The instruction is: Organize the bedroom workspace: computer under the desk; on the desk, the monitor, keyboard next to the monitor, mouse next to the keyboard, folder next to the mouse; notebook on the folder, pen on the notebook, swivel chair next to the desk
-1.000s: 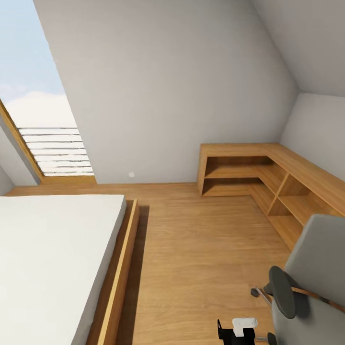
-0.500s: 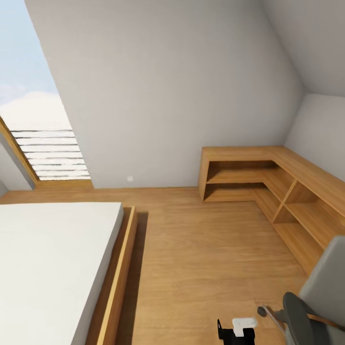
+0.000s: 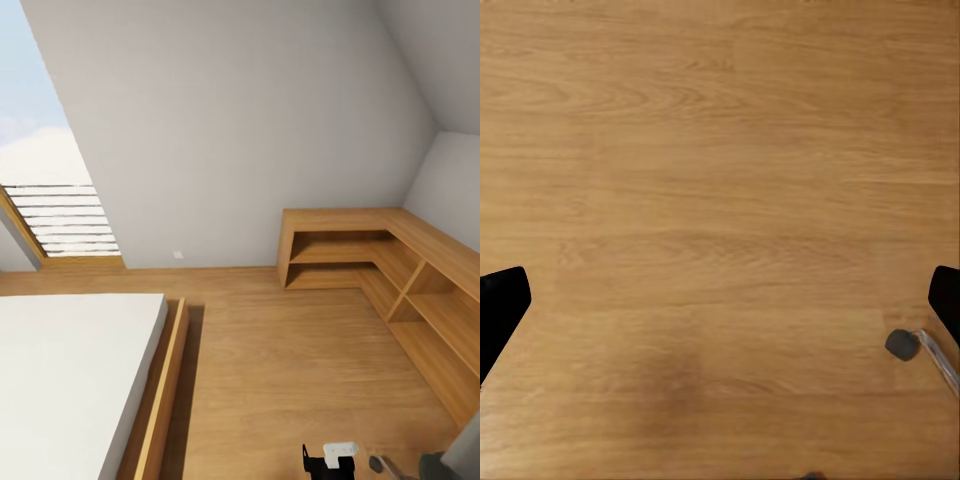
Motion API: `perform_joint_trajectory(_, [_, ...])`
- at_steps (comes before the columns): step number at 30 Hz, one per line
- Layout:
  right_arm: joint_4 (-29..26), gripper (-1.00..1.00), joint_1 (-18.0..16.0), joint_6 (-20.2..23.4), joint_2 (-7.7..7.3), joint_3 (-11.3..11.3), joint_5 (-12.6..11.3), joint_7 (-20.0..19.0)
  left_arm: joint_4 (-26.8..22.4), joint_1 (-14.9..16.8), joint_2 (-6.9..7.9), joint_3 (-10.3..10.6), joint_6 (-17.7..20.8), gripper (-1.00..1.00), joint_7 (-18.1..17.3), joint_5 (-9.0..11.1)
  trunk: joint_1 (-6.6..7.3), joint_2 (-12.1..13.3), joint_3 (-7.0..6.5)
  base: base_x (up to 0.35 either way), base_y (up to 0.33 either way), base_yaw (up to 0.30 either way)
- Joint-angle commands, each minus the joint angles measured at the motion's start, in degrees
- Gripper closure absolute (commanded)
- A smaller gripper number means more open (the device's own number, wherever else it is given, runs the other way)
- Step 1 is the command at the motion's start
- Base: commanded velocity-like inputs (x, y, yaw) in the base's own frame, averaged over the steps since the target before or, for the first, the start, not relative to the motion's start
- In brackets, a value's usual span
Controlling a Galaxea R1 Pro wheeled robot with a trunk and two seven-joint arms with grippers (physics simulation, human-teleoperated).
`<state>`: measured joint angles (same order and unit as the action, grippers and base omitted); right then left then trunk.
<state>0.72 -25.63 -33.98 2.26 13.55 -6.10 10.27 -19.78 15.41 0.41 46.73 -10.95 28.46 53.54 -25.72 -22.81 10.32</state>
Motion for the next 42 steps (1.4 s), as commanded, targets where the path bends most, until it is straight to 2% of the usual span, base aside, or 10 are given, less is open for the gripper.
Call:
perform_joint_trajectory(1, [0.1, -1.00, -0.1, -0.2, 0.02, 0.5, -0.6, 0.1, -0.1, 0.1, 0.04, 0.5, -0.3, -1.00, 0.3, 0.6, -0.06, -0.1, 0.11, 0.322, 0.000, 0.000])
perform_joint_trajectory(42, [0.1, -1.00, -0.1, -0.2, 0.02, 0.4, -0.6, 0.1, 0.0, 0.1, 0.07, 0.5, -0.3, -1.00, 0.3, 0.7, -0.06, -0.1, 0.11, 0.322, 0.000, 0.000])
